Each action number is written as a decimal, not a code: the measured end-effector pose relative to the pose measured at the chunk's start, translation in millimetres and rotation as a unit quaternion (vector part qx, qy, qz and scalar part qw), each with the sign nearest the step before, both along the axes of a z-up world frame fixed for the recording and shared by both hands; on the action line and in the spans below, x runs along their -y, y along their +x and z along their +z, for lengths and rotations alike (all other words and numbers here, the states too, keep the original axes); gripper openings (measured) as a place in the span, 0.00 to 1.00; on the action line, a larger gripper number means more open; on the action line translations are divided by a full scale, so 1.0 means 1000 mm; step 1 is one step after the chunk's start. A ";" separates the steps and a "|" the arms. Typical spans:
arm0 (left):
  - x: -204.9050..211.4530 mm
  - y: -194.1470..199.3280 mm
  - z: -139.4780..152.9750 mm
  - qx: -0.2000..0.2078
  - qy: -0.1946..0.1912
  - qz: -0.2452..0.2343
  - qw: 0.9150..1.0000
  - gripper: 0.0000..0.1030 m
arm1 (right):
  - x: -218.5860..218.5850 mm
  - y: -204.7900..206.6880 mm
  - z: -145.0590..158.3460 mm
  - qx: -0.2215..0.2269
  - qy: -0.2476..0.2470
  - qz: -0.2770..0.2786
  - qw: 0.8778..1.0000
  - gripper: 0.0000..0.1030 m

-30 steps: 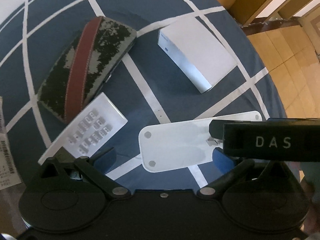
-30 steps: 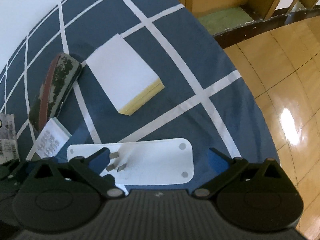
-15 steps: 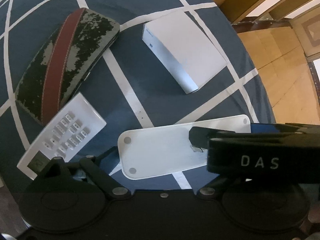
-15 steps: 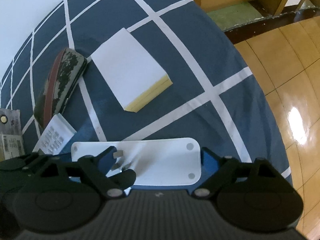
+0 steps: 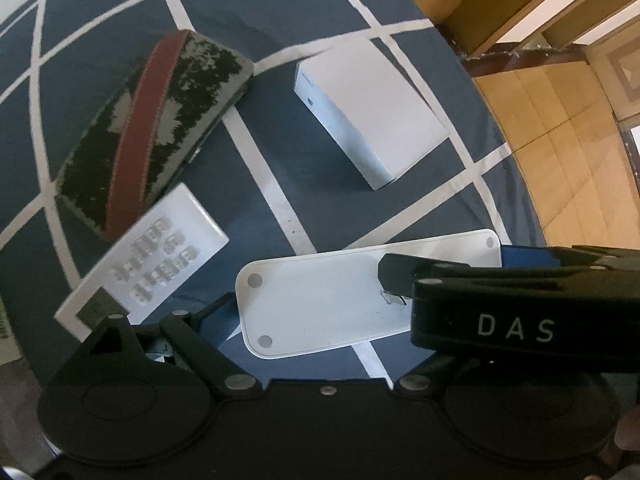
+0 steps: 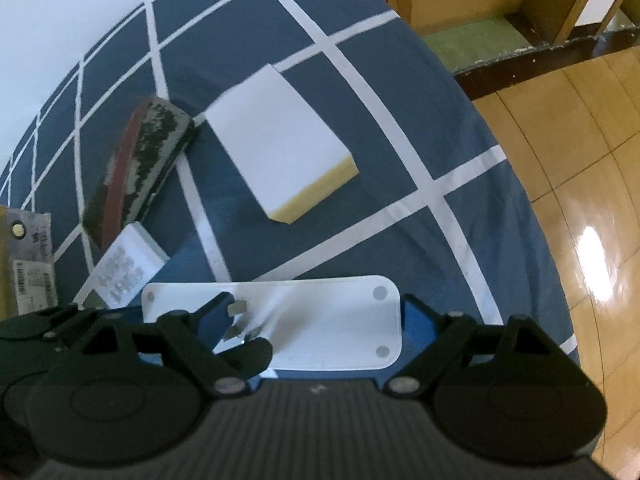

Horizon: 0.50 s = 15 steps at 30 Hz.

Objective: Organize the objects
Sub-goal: 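Carry the white power strip with the left tool over the box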

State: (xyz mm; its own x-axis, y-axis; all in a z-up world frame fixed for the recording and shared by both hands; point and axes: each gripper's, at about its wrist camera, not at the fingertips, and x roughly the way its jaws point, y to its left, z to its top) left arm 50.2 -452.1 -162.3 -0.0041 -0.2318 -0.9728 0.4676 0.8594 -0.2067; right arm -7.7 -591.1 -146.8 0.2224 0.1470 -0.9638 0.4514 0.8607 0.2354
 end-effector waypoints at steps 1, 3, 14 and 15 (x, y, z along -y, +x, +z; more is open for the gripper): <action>-0.002 -0.001 0.003 0.002 0.000 0.001 1.000 0.90 | -0.002 0.000 0.003 0.002 -0.001 0.001 1.000 0.85; -0.006 -0.003 0.011 0.008 -0.001 0.005 1.000 0.90 | -0.007 -0.001 0.010 0.009 -0.002 0.005 1.000 0.85; -0.052 -0.023 0.056 0.046 -0.011 0.035 0.998 0.90 | -0.051 -0.007 0.054 0.044 -0.015 0.035 0.998 0.85; -0.057 -0.025 0.059 0.048 -0.011 0.038 0.998 0.90 | -0.058 -0.008 0.058 0.046 -0.016 0.038 0.998 0.85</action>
State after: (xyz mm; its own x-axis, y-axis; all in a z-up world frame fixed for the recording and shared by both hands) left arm 25.4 -395.2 -103.2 0.1065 -0.2500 -0.9624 0.4200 0.8886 -0.1844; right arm -16.1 -533.3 -88.7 0.2998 0.1367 -0.9442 0.3614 0.8996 0.2450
